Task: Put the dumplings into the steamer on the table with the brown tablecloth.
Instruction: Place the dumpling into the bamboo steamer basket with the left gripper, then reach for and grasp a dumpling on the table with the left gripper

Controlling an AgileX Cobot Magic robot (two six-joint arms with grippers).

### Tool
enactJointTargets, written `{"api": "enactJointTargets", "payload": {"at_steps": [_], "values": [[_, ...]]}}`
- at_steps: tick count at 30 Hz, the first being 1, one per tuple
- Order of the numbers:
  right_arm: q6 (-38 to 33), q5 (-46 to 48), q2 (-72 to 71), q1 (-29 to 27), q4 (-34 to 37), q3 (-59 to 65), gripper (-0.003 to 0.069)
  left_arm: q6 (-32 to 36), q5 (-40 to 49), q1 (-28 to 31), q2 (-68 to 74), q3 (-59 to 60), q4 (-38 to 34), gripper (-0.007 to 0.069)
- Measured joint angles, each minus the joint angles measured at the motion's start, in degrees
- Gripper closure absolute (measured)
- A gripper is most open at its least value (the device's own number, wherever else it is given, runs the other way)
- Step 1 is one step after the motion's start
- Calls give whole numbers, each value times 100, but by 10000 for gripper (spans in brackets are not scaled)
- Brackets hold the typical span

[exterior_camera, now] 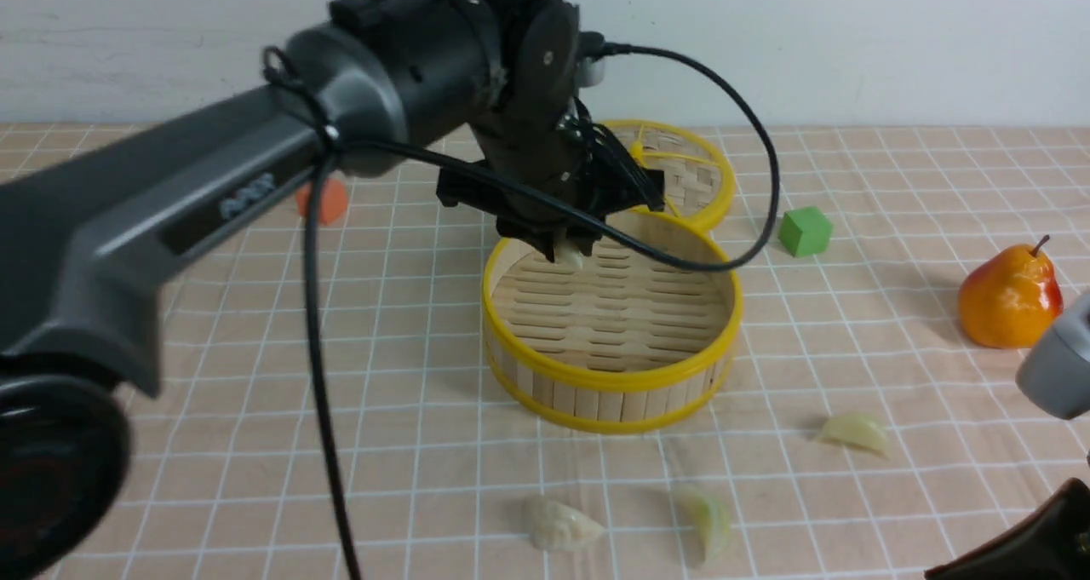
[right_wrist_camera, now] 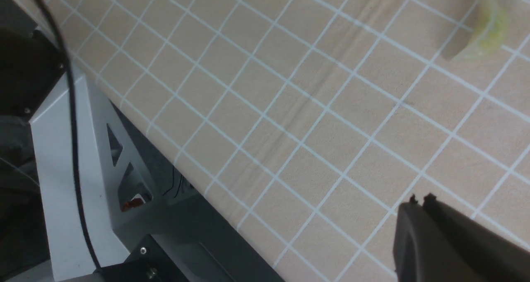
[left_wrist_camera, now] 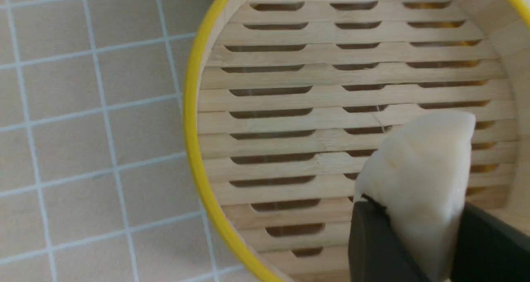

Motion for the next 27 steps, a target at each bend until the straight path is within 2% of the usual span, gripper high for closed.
{"api": "enactJointTargets", "payload": {"at_steps": [6,11,13,20,23,27], "values": [[0,180,-302,0,-23,0,643,58,445,63,1295,-1281,469,407],[0,242,-434,0,-223,0,637,58,386,75,1677,-1488,486,398],[0,242,-440,0,-239,0,635,58,341,75,1723,-1502,466,351],[0,242,-440,0,-244,0,627,91,708,273,1350,-1508,41,75],[0,229,-440,0,-262,0,627,254,952,341,796,-1498,-58,30],[0,132,-467,0,-261,0,627,727,1098,233,-486,-1081,-147,43]]}}
